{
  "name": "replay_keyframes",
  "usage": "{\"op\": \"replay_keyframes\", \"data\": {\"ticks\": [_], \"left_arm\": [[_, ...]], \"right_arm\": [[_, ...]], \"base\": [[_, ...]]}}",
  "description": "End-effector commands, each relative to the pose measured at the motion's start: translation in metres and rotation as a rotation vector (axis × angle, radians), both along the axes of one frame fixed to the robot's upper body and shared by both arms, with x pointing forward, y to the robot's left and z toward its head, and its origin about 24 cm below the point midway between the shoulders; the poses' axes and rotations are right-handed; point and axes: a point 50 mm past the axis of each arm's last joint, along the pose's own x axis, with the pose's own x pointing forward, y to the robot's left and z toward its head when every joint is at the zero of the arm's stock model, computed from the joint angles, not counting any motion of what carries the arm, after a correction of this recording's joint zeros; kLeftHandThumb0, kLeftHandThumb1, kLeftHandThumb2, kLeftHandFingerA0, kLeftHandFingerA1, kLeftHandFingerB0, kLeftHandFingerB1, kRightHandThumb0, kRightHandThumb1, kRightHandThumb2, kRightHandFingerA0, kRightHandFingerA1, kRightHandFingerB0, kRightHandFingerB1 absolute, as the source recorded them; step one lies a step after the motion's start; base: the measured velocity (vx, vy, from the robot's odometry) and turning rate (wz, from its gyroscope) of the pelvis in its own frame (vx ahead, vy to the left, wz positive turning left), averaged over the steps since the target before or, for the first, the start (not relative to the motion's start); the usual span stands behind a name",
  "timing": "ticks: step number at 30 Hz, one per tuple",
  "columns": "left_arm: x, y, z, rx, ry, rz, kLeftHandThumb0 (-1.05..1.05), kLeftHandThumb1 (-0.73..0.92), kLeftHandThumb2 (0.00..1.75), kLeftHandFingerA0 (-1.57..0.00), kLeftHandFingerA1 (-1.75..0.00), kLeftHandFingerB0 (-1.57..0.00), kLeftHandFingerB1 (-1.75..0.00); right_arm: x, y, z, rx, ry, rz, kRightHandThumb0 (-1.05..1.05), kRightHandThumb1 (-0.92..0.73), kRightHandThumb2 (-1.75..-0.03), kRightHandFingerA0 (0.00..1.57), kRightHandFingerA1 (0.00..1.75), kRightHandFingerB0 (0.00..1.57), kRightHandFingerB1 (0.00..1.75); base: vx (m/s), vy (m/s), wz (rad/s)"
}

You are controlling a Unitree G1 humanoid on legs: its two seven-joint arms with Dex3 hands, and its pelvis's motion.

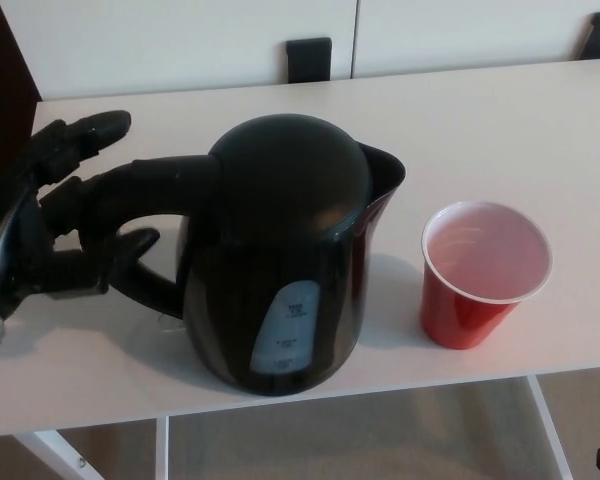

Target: The robot walk towards a table in front and uses its left hand to pick up the pot from the base and pour water to the cup on the right hand side

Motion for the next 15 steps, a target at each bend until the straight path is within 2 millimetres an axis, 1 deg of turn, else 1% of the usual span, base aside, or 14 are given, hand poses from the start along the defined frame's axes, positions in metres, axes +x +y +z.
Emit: {"op": "replay_keyframes", "data": {"ticks": [1, 3, 4, 8, 11, 12, 13, 15], "left_arm": [[0.006, 0.006, -0.004, -0.003, 0.045, 0.071, -0.40, 0.44, 0.61, -0.30, -0.42, -0.27, -0.38], [0.007, 0.005, -0.003, -0.007, 0.045, 0.072, -0.39, 0.45, 0.61, -0.30, -0.42, -0.27, -0.38], [0.008, 0.003, -0.003, -0.019, 0.048, 0.071, -0.33, 0.48, 0.54, -0.34, -0.38, -0.30, -0.34], [0.007, -0.002, -0.005, -0.016, 0.051, 0.066, -0.35, 0.47, 0.54, -0.35, -0.37, -0.31, -0.33], [0.006, -0.004, -0.006, -0.014, 0.052, 0.060, -0.35, 0.47, 0.54, -0.35, -0.37, -0.31, -0.33], [0.006, -0.004, -0.006, -0.012, 0.052, 0.060, -0.36, 0.46, 0.54, -0.35, -0.37, -0.32, -0.33], [0.006, -0.005, -0.006, -0.013, 0.054, 0.059, -0.42, 0.40, 0.62, -0.32, -0.42, -0.29, -0.39], [0.006, -0.007, -0.008, -0.019, 0.058, 0.056, -0.42, 0.40, 0.62, -0.32, -0.42, -0.30, -0.39]], "right_arm": [[0.004, -0.004, 0.001, 0.005, 0.001, -0.023, -0.57, -0.53, -0.77, 0.22, 0.47, 0.07, 0.39], [0.005, -0.004, 0.002, 0.012, -0.006, -0.026, -0.56, -0.53, -0.76, 0.22, 0.47, 0.07, 0.39], [0.006, -0.003, 0.003, 0.015, -0.015, -0.022, -0.55, -0.53, -0.77, 0.21, 0.47, 0.06, 0.38], [0.007, -0.003, 0.004, 0.018, -0.018, -0.028, -0.54, -0.54, -0.75, 0.23, 0.47, 0.08, 0.39], [0.006, -0.002, 0.006, 0.022, -0.020, -0.027, -0.54, -0.54, -0.76, 0.20, 0.46, 0.07, 0.38], [0.007, -0.002, 0.006, 0.025, -0.023, -0.026, -0.54, -0.53, -0.76, 0.20, 0.46, 0.06, 0.37], [0.007, -0.002, 0.006, 0.024, -0.026, -0.025, -0.55, -0.54, -0.76, 0.21, 0.47, 0.06, 0.38], [0.007, -0.002, 0.007, 0.029, -0.033, -0.029, -0.54, -0.54, -0.75, 0.20, 0.46, 0.07, 0.37]], "base": [[0.00, 0.000, 0.00], [0.00, 0.000, 0.00], [0.00, 0.000, 0.00], [0.00, 0.000, 0.00], [0.00, 0.000, 0.00], [0.00, 0.000, 0.00], [0.00, 0.000, 0.00], [0.00, 0.000, 0.00]]}}
